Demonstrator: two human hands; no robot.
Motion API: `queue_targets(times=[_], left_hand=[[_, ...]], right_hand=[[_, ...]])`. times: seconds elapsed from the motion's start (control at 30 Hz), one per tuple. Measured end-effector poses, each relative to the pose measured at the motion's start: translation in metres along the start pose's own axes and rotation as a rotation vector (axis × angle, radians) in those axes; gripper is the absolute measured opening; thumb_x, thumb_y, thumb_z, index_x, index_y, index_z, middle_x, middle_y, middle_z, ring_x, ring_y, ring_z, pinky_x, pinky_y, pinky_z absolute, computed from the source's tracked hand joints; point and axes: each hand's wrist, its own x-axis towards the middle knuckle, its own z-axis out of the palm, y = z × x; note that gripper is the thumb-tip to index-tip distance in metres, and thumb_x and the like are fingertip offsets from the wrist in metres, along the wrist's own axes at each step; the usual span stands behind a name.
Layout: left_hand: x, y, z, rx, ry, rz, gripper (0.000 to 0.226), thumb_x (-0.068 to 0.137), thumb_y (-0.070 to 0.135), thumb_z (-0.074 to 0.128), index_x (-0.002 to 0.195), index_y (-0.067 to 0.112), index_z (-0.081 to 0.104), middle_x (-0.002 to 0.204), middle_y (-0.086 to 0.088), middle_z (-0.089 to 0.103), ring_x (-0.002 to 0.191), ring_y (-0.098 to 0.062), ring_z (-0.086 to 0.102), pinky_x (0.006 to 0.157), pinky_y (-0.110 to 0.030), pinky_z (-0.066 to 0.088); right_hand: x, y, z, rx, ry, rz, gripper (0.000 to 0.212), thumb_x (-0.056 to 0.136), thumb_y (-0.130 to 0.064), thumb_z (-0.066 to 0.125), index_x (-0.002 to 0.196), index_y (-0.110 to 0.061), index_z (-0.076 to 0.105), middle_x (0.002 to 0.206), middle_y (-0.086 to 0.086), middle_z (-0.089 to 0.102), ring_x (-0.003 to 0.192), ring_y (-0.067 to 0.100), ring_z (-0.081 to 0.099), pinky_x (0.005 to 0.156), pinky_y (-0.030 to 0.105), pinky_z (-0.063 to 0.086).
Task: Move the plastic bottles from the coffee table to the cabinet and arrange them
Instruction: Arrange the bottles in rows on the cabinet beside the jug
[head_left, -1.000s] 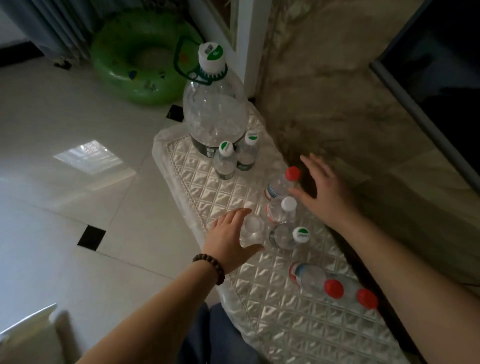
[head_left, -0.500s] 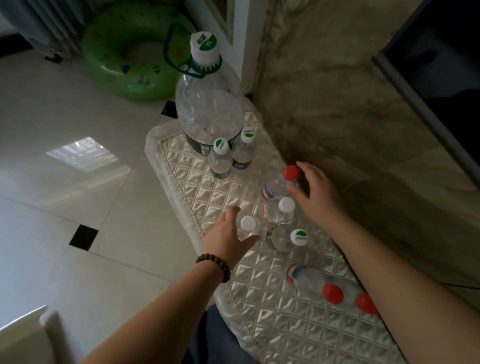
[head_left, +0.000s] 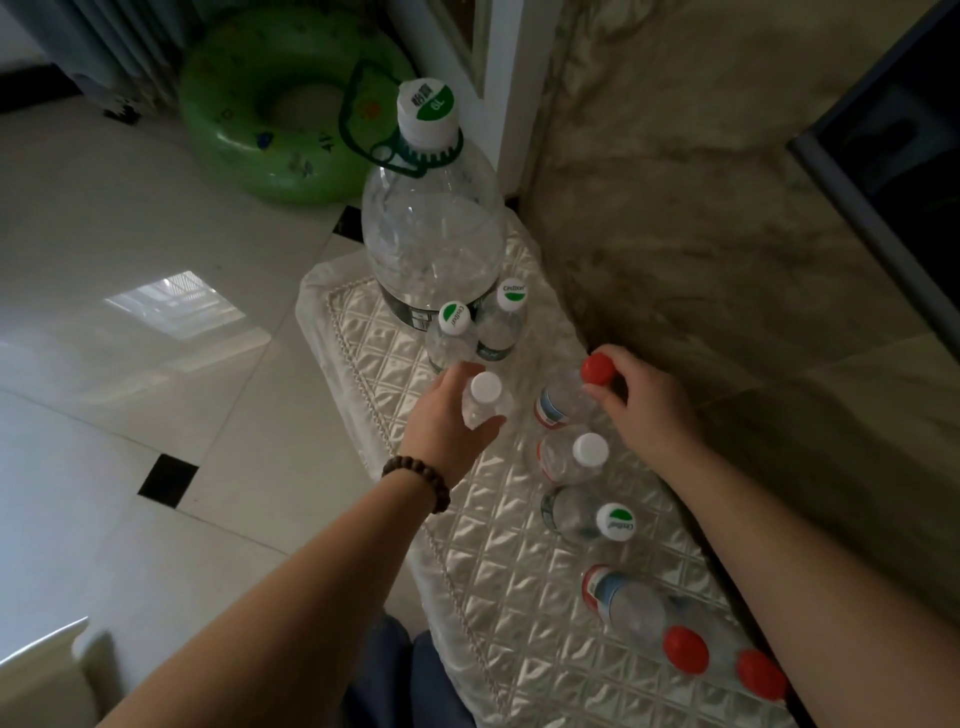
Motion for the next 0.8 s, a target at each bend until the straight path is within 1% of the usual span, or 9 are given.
queue_targets(times=[0.1, 0.23, 0.3, 0.37, 0.47, 0.53, 0.63, 0.7, 0.8], left_hand=[[0.008, -0.004, 0.003, -0.002, 0.0, -0.003, 0.048, 0.077, 0.024, 0.075, 0.119, 0.024, 0.052, 0.118, 0.001, 0.058, 0.101, -0.015, 0.054, 0.084, -0.024, 0.041], [0.005, -0.007, 0.009, -0.011, 0.086, 0.0, 0.054, 0.078, 0.022, 0.074, 0.128, 0.024, 0.053, 0.124, 0.003, 0.05, 0.1, -0.008, 0.046, 0.087, -0.021, 0.038], [0.003, -0.009, 0.011, -0.045, 0.1, 0.004, 0.054, 0.078, 0.021, 0.074, 0.127, 0.025, 0.052, 0.123, 0.004, 0.05, 0.102, -0.01, 0.049, 0.09, -0.025, 0.044], [0.003, -0.012, 0.011, -0.086, 0.108, -0.008, 0.052, 0.078, 0.021, 0.074, 0.124, 0.026, 0.049, 0.122, 0.005, 0.051, 0.104, -0.012, 0.051, 0.092, -0.032, 0.049], [0.006, -0.012, 0.009, -0.119, 0.136, -0.009, 0.05, 0.077, 0.019, 0.075, 0.118, 0.026, 0.048, 0.119, 0.006, 0.051, 0.104, -0.013, 0.052, 0.09, -0.038, 0.051], [0.008, -0.011, 0.008, -0.12, 0.141, 0.003, 0.05, 0.076, 0.015, 0.075, 0.119, 0.025, 0.051, 0.119, 0.009, 0.046, 0.105, -0.013, 0.051, 0.092, -0.039, 0.051], [0.009, -0.012, 0.009, -0.117, 0.144, -0.005, 0.052, 0.077, 0.014, 0.075, 0.123, 0.023, 0.053, 0.124, 0.003, 0.042, 0.108, -0.016, 0.051, 0.093, -0.039, 0.05], [0.009, -0.012, 0.009, -0.118, 0.148, -0.003, 0.054, 0.076, 0.013, 0.075, 0.124, 0.022, 0.052, 0.124, 0.004, 0.042, 0.109, -0.016, 0.05, 0.093, -0.039, 0.051], [0.008, -0.013, 0.008, -0.107, 0.14, -0.027, 0.056, 0.077, 0.015, 0.074, 0.127, 0.021, 0.048, 0.129, 0.002, 0.041, 0.113, -0.016, 0.049, 0.094, -0.039, 0.05]], right_hand=[[0.002, 0.002, 0.001, 0.01, 0.006, -0.014, 0.041, 0.09, -0.031, 0.06, 0.128, -0.022, 0.051, 0.12, 0.007, 0.062, 0.111, 0.028, 0.056, 0.09, 0.037, 0.047], [0.005, 0.001, 0.001, 0.023, 0.0, -0.035, 0.038, 0.09, -0.033, 0.059, 0.125, -0.022, 0.051, 0.116, 0.005, 0.062, 0.107, 0.025, 0.058, 0.087, 0.037, 0.048], [0.009, -0.005, -0.001, 0.044, 0.023, -0.059, 0.037, 0.09, -0.033, 0.058, 0.125, -0.023, 0.05, 0.116, 0.005, 0.062, 0.106, 0.024, 0.058, 0.087, 0.037, 0.048], [0.015, -0.016, -0.001, 0.048, 0.026, -0.095, 0.039, 0.091, -0.031, 0.057, 0.128, -0.021, 0.048, 0.119, 0.007, 0.061, 0.107, 0.025, 0.057, 0.087, 0.037, 0.047], [0.028, -0.032, 0.004, 0.02, -0.023, -0.142, 0.041, 0.092, -0.029, 0.057, 0.13, -0.02, 0.047, 0.124, 0.008, 0.058, 0.11, 0.027, 0.055, 0.089, 0.037, 0.046], [0.033, -0.037, 0.011, -0.005, -0.05, -0.148, 0.038, 0.091, -0.031, 0.057, 0.126, -0.024, 0.046, 0.121, 0.006, 0.059, 0.107, 0.028, 0.056, 0.088, 0.041, 0.048], [0.035, -0.037, 0.021, -0.028, -0.071, -0.128, 0.032, 0.09, -0.035, 0.057, 0.118, -0.033, 0.042, 0.114, 0.003, 0.062, 0.101, 0.028, 0.059, 0.084, 0.046, 0.051], [0.034, -0.038, 0.021, -0.022, -0.082, -0.112, 0.036, 0.089, -0.036, 0.058, 0.122, -0.034, 0.042, 0.118, 0.003, 0.061, 0.105, 0.028, 0.059, 0.087, 0.046, 0.05], [0.027, -0.04, 0.012, 0.047, -0.09, -0.089, 0.055, 0.087, -0.038, 0.062, 0.137, -0.028, 0.039, 0.138, 0.003, 0.051, 0.123, 0.025, 0.05, 0.099, 0.041, 0.045]])
